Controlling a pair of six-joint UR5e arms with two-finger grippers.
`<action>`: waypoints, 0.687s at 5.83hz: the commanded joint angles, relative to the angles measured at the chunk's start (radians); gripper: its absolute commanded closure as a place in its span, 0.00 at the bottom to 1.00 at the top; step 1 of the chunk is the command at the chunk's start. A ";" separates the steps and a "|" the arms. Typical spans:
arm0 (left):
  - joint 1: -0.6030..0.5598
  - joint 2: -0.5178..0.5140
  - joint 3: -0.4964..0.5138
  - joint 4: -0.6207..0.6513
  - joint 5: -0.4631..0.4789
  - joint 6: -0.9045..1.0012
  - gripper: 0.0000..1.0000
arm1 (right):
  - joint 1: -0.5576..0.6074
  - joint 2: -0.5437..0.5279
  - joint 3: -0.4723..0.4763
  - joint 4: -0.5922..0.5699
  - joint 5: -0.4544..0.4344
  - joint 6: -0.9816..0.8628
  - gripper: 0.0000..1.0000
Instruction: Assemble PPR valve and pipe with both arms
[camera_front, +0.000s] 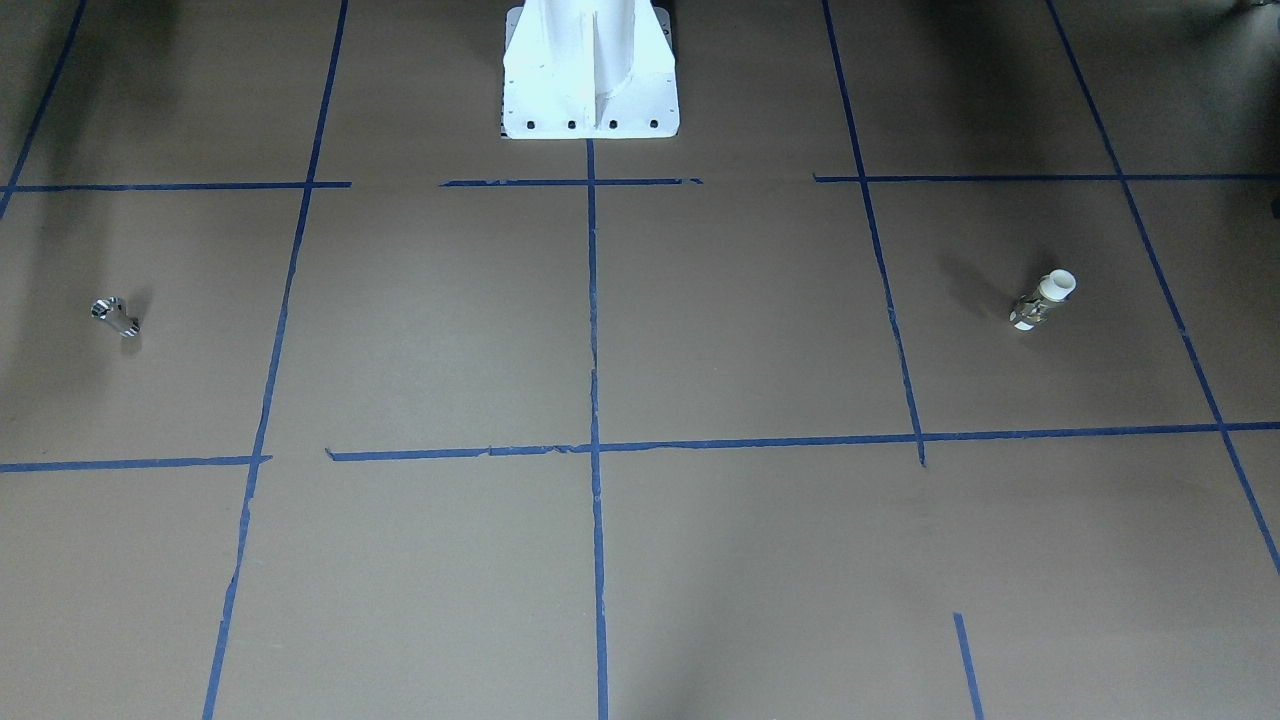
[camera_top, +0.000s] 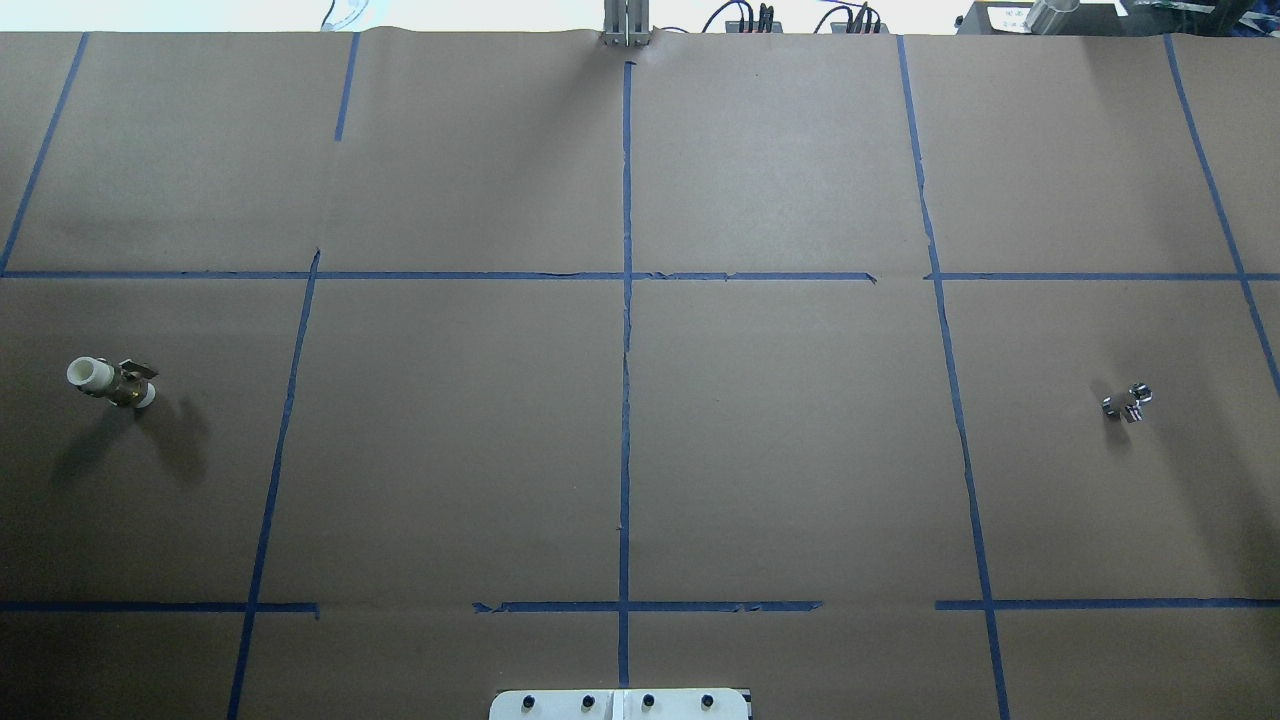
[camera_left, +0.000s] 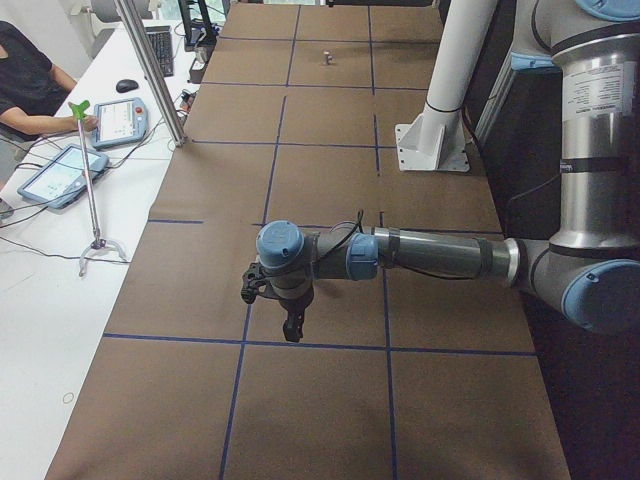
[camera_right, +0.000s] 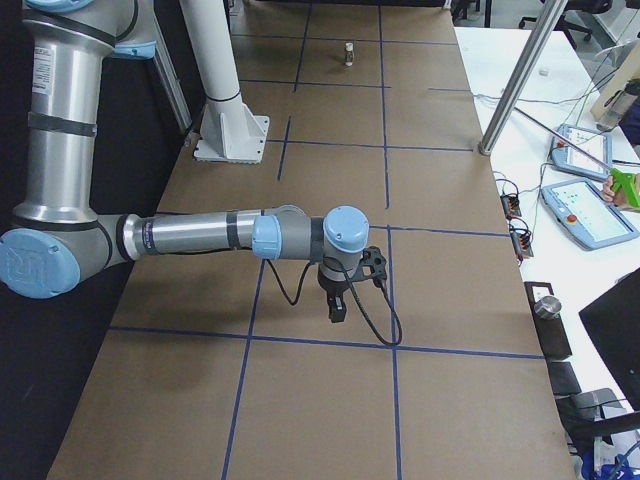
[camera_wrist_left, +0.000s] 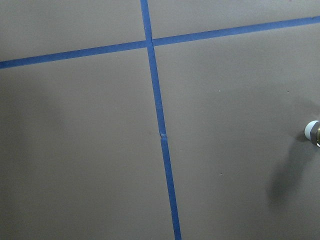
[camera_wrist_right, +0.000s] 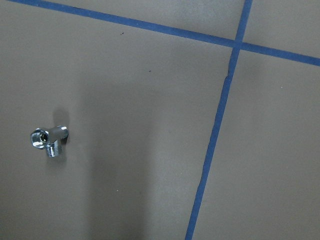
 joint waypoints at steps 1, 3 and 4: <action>0.000 0.002 -0.016 -0.004 -0.005 0.014 0.00 | 0.000 0.007 -0.009 0.002 0.003 0.002 0.00; 0.014 0.009 -0.004 -0.131 -0.005 -0.007 0.00 | 0.000 0.007 -0.014 0.002 0.007 0.002 0.00; 0.093 0.008 -0.019 -0.167 -0.017 -0.147 0.00 | 0.000 0.007 -0.012 0.000 0.012 0.005 0.00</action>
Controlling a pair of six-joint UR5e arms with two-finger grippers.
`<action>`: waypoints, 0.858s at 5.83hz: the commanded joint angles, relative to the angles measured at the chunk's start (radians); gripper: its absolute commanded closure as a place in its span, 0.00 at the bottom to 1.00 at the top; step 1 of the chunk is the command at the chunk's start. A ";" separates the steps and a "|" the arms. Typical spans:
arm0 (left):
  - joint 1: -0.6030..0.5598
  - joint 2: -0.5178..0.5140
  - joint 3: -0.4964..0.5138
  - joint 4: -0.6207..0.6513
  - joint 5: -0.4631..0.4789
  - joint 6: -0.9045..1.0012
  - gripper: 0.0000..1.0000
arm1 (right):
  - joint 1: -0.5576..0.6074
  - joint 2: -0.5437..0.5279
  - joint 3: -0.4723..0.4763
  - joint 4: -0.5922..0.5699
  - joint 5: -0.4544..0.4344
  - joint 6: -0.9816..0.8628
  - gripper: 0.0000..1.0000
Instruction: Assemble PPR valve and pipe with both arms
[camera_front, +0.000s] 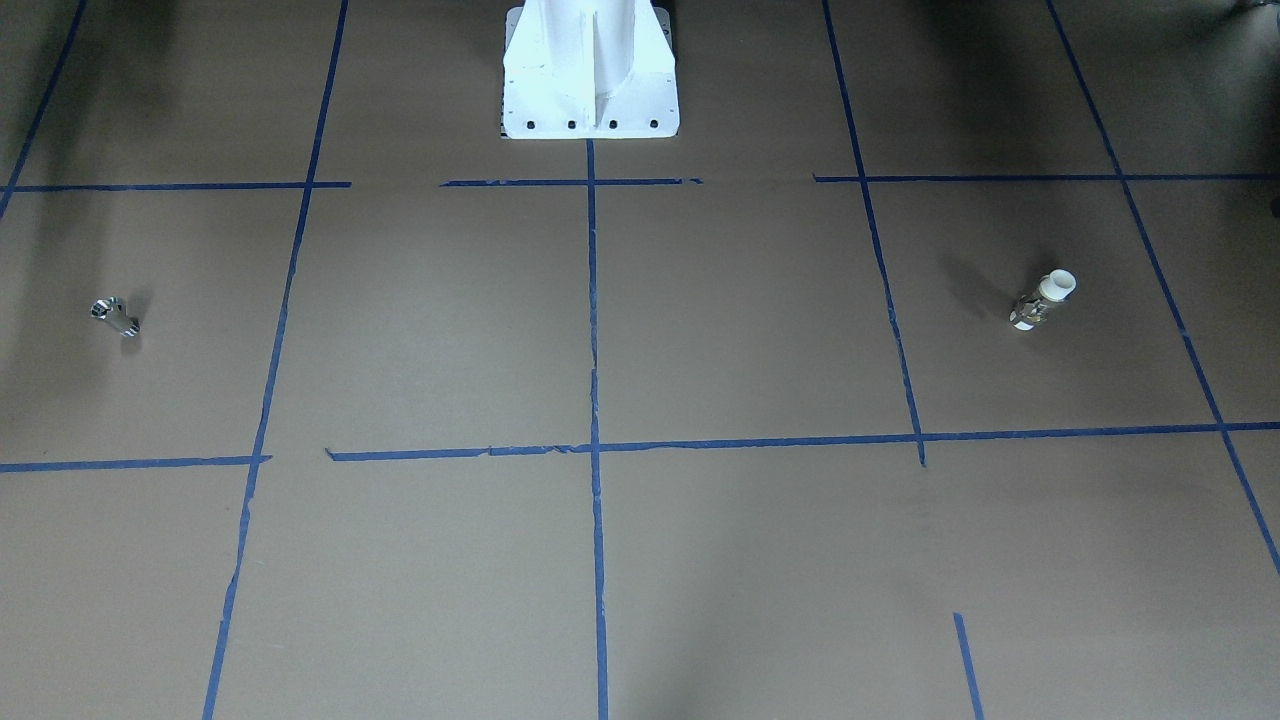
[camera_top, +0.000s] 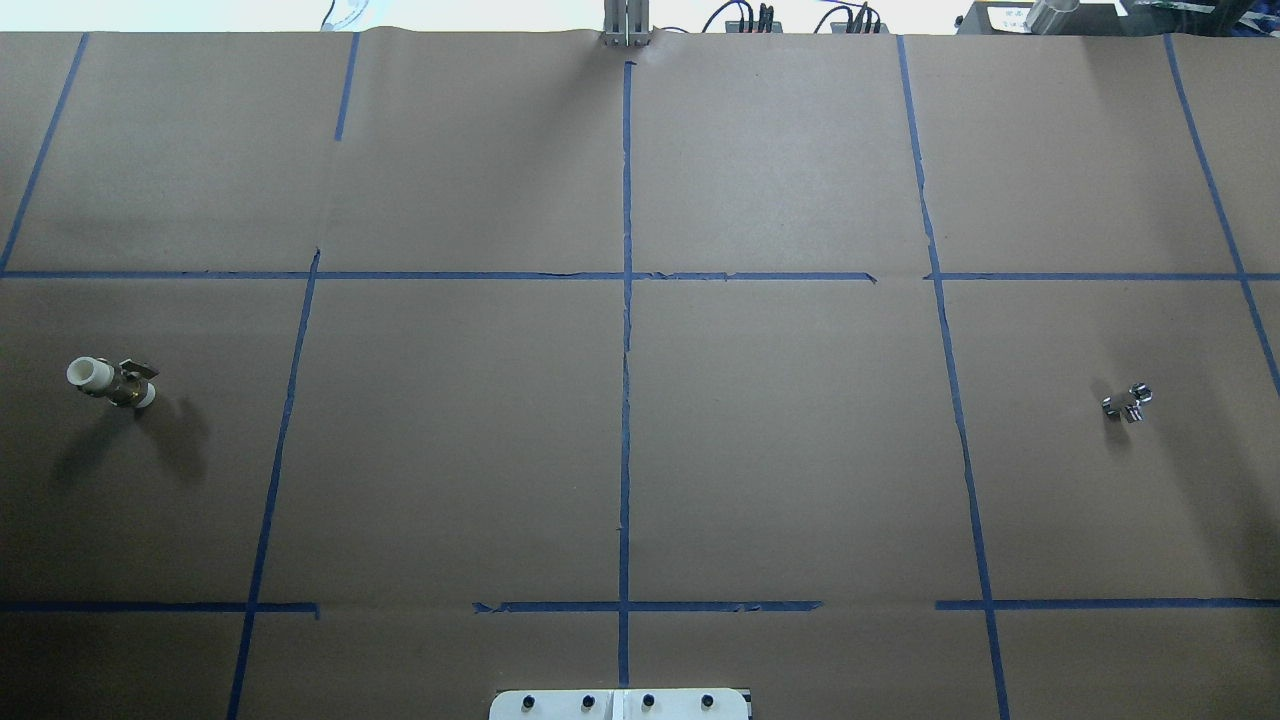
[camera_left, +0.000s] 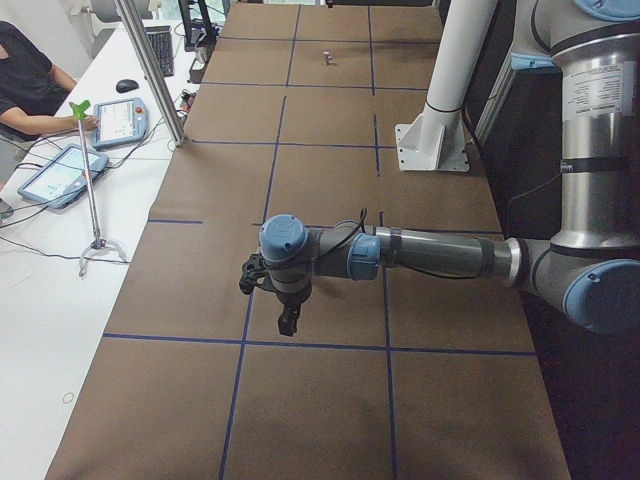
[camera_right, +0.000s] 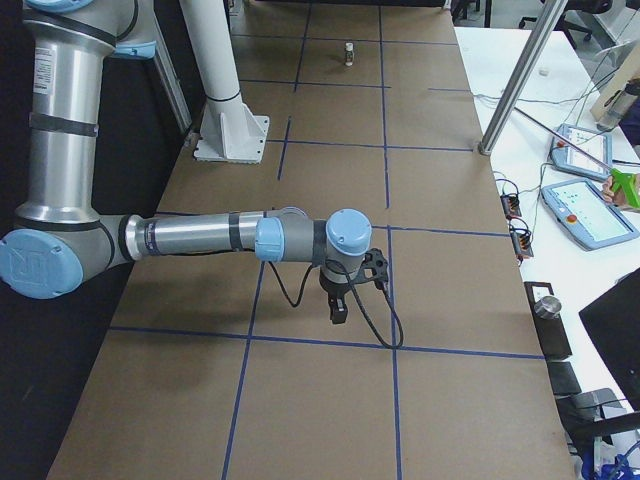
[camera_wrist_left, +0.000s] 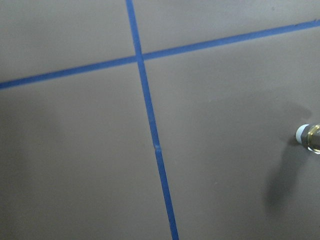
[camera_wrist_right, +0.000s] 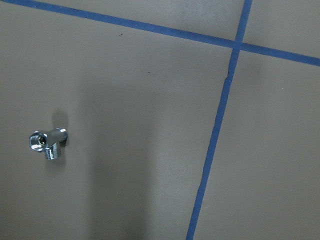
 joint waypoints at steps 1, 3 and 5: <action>0.150 -0.004 -0.025 -0.152 -0.009 -0.332 0.00 | 0.000 -0.002 0.011 0.001 0.012 0.005 0.00; 0.356 -0.011 -0.032 -0.460 0.064 -0.843 0.00 | -0.001 0.003 0.006 0.002 0.016 0.006 0.00; 0.497 -0.024 -0.072 -0.469 0.204 -0.998 0.00 | -0.001 0.003 0.010 0.001 0.019 0.005 0.00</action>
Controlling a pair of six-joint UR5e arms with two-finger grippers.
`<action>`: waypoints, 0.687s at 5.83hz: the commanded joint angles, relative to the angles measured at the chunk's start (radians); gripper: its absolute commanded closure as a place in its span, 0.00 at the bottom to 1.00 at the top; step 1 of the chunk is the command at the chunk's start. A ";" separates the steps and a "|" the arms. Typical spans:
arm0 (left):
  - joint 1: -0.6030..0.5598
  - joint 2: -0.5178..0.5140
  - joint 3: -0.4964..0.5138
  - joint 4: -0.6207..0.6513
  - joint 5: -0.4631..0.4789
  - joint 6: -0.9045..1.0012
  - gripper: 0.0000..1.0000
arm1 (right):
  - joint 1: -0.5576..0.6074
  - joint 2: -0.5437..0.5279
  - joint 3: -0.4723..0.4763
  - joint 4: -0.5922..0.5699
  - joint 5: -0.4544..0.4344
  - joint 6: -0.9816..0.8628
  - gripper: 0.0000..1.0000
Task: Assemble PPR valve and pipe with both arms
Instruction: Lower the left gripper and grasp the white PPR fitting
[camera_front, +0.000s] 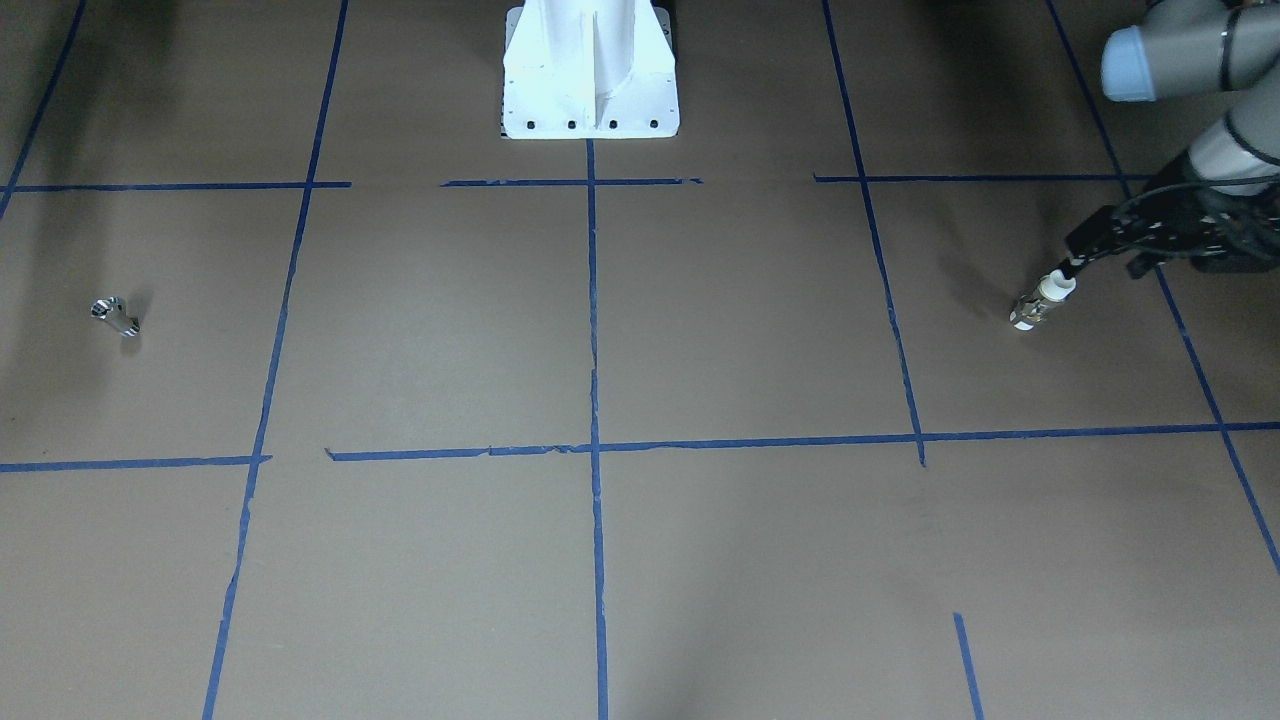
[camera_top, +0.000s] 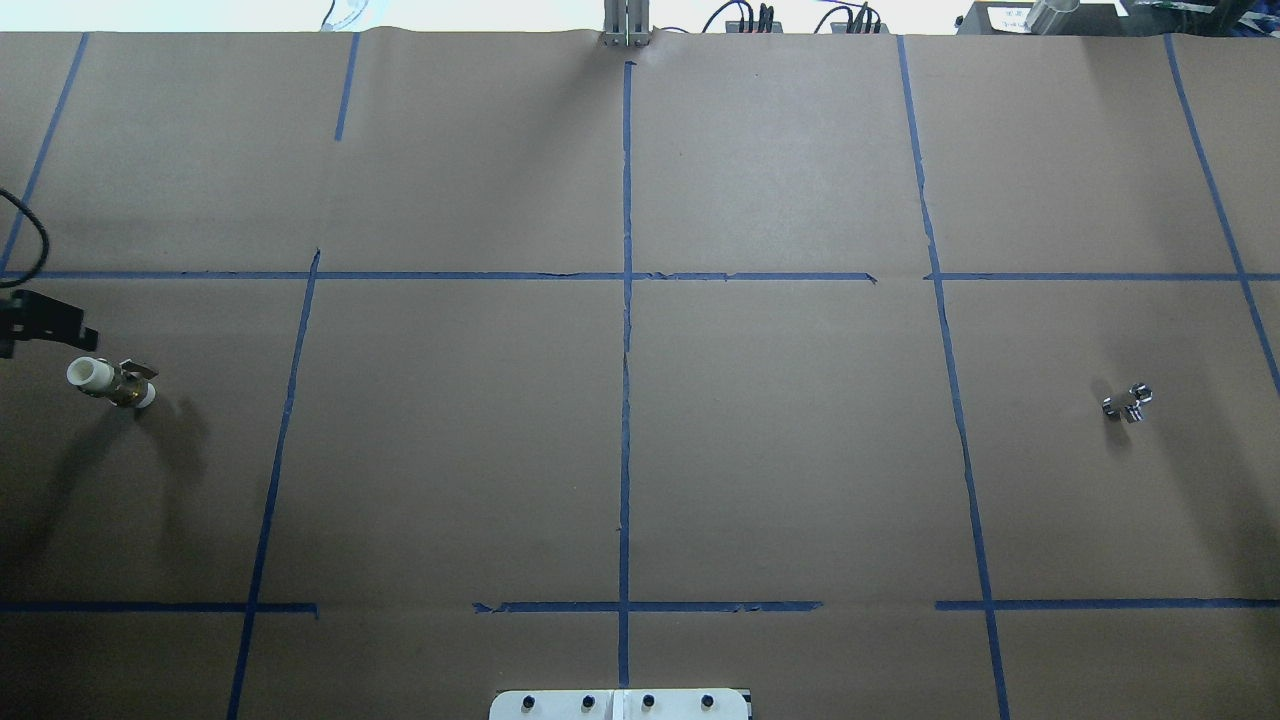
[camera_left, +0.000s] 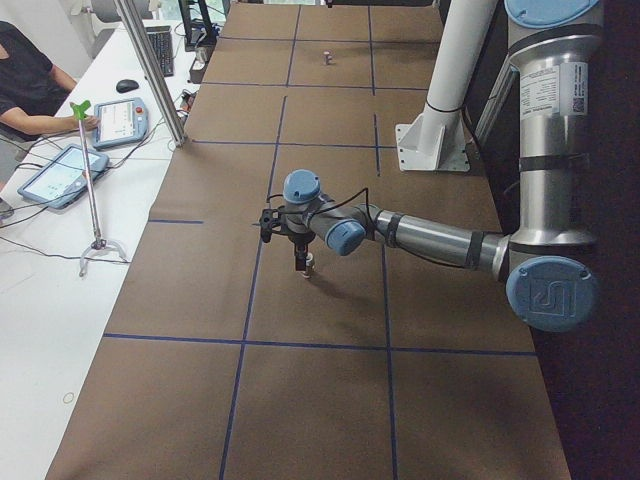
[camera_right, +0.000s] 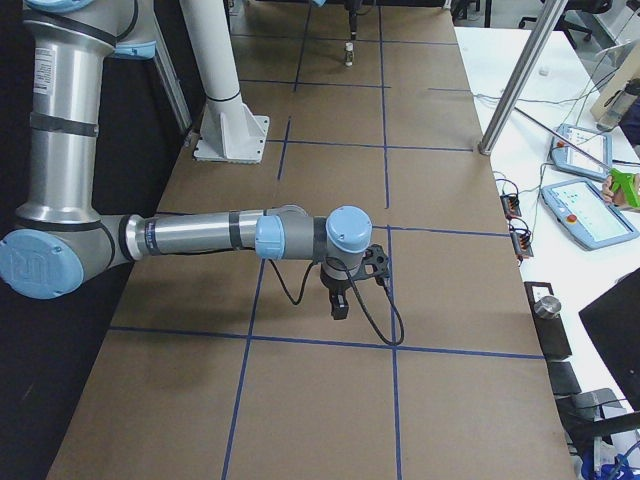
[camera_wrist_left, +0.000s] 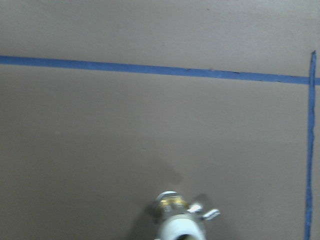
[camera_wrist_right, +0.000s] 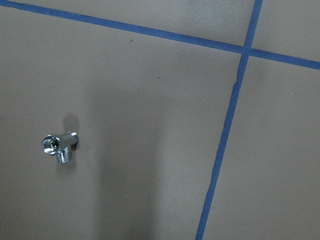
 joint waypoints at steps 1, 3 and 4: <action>0.096 -0.002 0.004 -0.011 0.116 -0.060 0.00 | 0.000 -0.001 0.002 0.000 0.002 -0.002 0.00; 0.100 -0.006 0.024 -0.012 0.117 -0.055 0.00 | 0.000 -0.001 -0.001 0.000 -0.002 -0.002 0.00; 0.100 -0.006 0.036 -0.015 0.115 -0.053 0.01 | 0.000 -0.001 -0.009 -0.001 -0.002 0.000 0.00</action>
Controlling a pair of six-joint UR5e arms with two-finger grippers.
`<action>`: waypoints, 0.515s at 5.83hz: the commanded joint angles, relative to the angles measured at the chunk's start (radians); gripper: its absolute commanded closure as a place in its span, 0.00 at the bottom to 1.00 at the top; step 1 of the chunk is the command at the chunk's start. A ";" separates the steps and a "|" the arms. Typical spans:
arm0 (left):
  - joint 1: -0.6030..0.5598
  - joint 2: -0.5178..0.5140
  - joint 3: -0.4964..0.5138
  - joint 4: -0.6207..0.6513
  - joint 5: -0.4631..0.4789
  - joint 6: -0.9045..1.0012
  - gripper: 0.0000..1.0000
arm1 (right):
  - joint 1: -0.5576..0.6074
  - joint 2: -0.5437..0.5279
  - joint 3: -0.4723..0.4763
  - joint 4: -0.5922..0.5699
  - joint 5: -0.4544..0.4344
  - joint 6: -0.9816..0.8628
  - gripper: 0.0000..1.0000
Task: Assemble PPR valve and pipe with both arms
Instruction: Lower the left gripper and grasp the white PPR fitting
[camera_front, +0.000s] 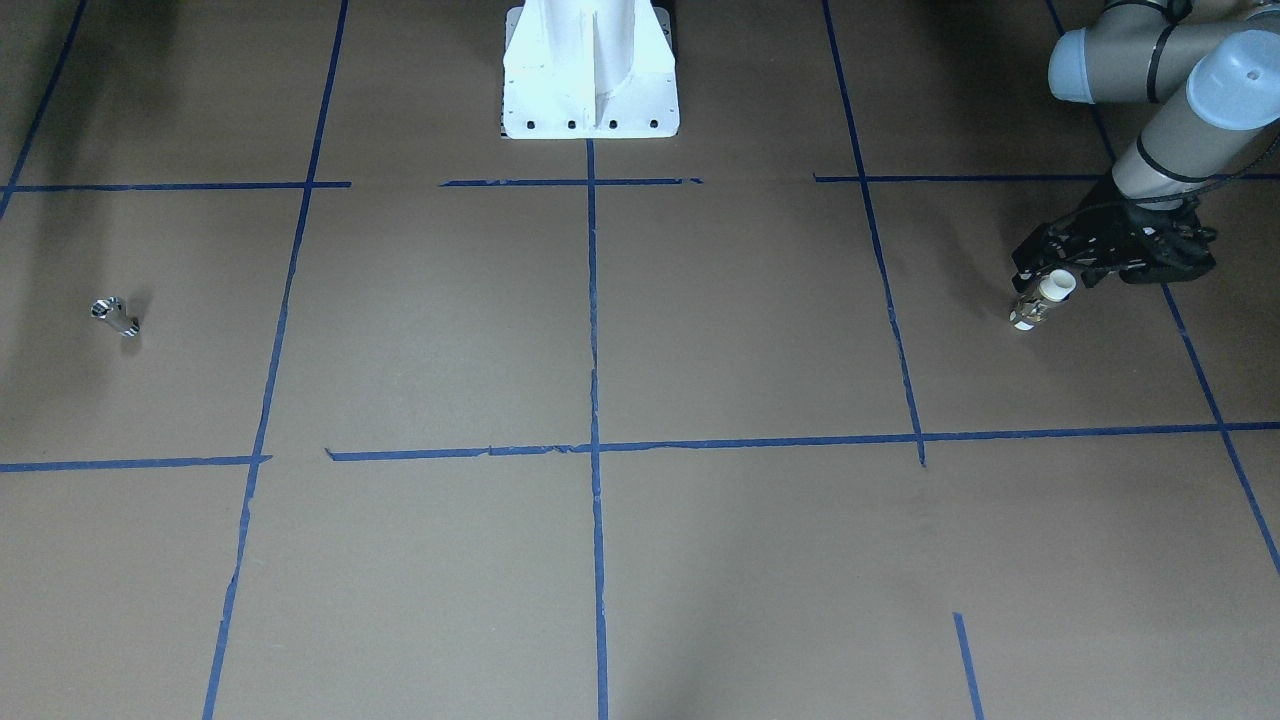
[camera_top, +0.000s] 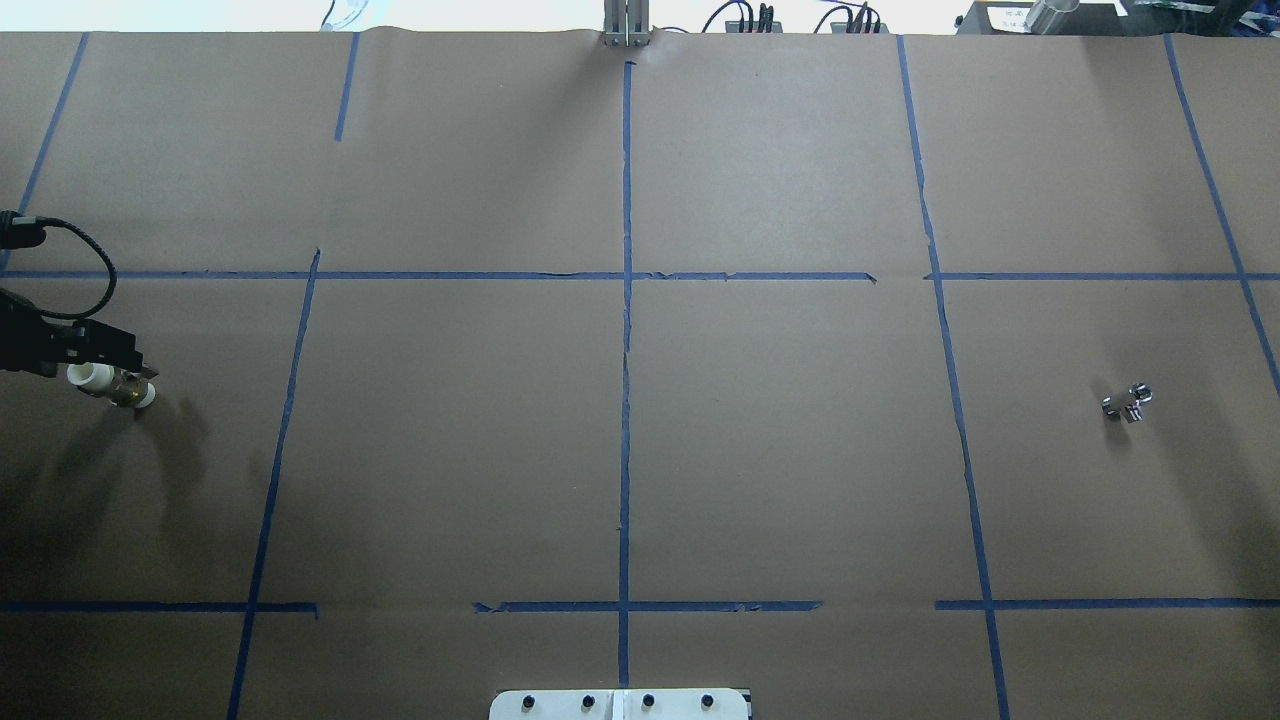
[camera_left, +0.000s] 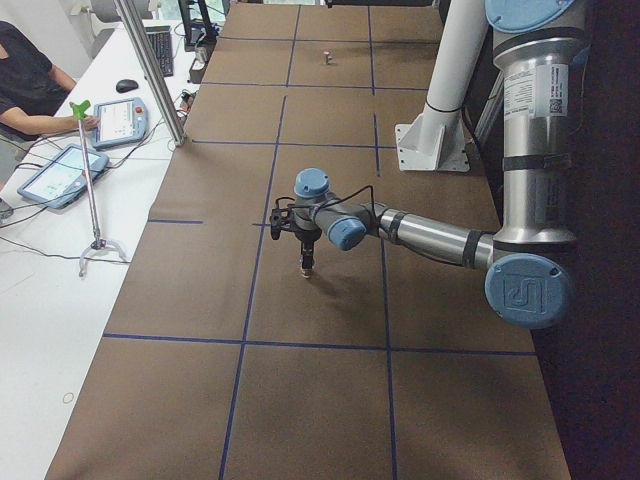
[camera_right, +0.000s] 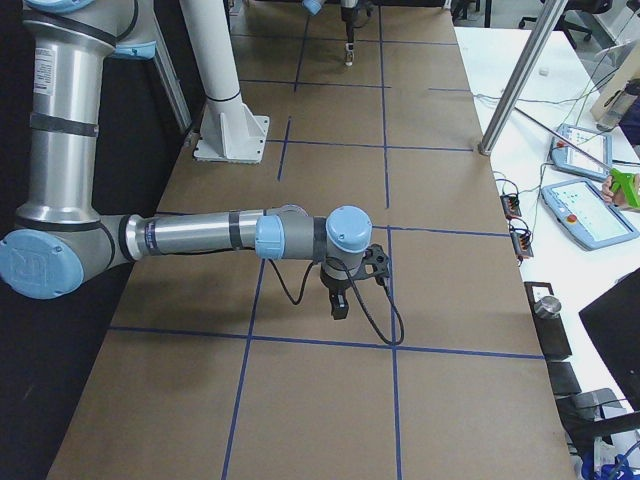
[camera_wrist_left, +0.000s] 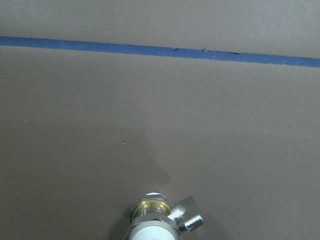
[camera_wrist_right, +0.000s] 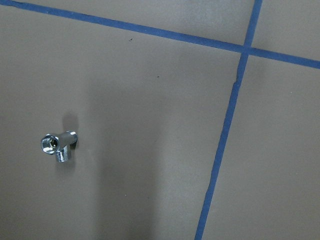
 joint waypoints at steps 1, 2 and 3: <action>0.001 0.001 0.007 -0.002 0.000 0.000 0.07 | -0.003 0.001 -0.008 0.000 -0.003 0.001 0.00; 0.001 0.003 0.007 -0.002 -0.001 0.000 0.20 | -0.003 0.002 -0.005 0.000 -0.002 0.004 0.00; -0.002 0.009 -0.002 -0.002 -0.001 0.002 0.51 | -0.003 0.002 -0.004 0.000 -0.002 0.007 0.00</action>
